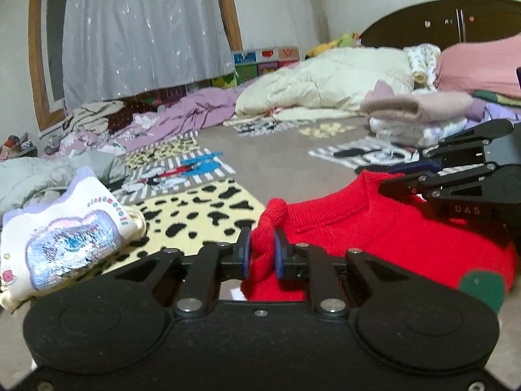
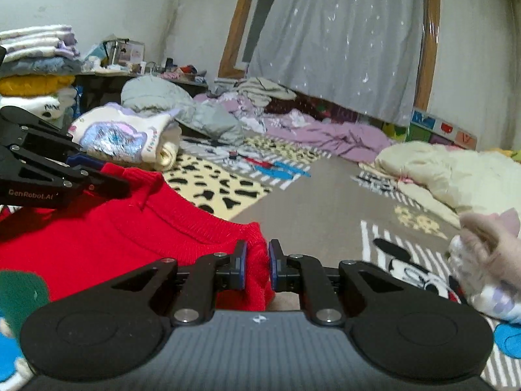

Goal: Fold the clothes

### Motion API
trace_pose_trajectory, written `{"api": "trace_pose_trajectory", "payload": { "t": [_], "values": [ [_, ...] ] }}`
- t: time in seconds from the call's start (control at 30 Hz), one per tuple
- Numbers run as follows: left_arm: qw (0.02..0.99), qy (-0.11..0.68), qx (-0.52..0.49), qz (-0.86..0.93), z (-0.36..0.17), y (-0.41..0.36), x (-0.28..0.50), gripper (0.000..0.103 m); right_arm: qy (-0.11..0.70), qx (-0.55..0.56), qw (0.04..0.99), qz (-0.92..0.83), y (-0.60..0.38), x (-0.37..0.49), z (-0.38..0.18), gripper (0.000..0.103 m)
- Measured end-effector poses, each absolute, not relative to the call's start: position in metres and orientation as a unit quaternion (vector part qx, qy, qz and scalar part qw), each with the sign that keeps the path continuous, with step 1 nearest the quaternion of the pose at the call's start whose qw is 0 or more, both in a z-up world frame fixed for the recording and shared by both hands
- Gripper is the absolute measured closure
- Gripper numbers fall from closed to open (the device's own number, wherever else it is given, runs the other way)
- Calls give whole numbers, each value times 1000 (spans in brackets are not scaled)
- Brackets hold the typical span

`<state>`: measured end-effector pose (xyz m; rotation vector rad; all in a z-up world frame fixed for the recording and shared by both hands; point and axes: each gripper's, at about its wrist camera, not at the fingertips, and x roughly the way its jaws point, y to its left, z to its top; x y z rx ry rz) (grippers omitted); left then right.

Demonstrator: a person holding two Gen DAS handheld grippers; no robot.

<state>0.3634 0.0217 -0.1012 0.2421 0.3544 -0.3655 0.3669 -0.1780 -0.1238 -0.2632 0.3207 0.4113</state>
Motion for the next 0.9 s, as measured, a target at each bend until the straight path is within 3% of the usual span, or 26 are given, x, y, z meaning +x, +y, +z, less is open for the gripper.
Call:
{"api": "trace_pose_trajectory", "payload": {
  "t": [0.1, 0.17, 0.2, 0.23, 0.53, 0.73, 0.9],
  "values": [
    [956, 197, 126, -178, -110, 17, 375, 88, 180, -114, 957, 195, -179, 376, -131, 84],
    [956, 200, 134, -165, -114, 14, 379, 75, 193, -97, 959, 185, -182, 383, -134, 73],
    [959, 196, 131, -158, -113, 15, 379, 64, 195, -86, 960, 179, -186, 384, -133, 71],
    [962, 189, 123, -156, -109, 19, 377, 60, 195, -78, 962, 175, -190, 383, -131, 68],
    [961, 162, 81, -209, -71, 42, 314, 62, 164, -62, 962, 209, -212, 333, -104, 68],
    [937, 194, 92, -277, -85, 19, 289, 62, 162, -92, 932, 311, -191, 294, -108, 68],
    [926, 258, 104, -256, -117, 14, 312, 62, 242, -79, 909, 330, -186, 323, -139, 67]
  ]
}}
